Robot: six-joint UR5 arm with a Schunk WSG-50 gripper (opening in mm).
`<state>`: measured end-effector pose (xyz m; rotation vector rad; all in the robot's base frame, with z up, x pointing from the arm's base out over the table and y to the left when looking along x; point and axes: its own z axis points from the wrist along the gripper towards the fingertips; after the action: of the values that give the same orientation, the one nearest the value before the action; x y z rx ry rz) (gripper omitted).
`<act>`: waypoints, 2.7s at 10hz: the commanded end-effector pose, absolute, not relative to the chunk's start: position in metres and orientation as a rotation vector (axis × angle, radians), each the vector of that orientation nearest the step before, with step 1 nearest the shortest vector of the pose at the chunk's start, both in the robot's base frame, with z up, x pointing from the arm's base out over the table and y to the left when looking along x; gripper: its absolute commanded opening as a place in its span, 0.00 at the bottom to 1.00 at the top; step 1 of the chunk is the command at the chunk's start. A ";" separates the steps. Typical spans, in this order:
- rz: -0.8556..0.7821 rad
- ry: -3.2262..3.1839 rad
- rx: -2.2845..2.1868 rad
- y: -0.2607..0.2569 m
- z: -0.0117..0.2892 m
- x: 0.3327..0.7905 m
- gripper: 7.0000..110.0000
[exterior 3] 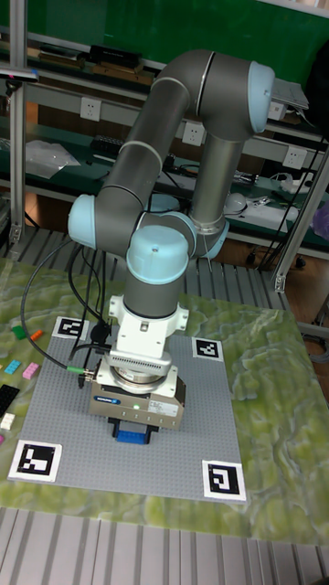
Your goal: Stack small Lego blocks one on top of the other
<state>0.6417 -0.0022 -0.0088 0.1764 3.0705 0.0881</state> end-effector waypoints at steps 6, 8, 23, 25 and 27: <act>0.092 3.091 0.102 -0.002 -0.005 0.637 0.00; 0.089 3.087 0.098 -0.004 -0.007 0.639 0.00; 0.118 3.072 0.113 -0.004 -0.013 0.640 0.00; 0.118 3.074 0.110 -0.005 -0.012 0.640 0.00; 0.113 3.089 0.115 -0.005 -0.005 0.634 0.00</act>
<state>0.6370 -0.0057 -0.0109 0.0988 3.0816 0.1001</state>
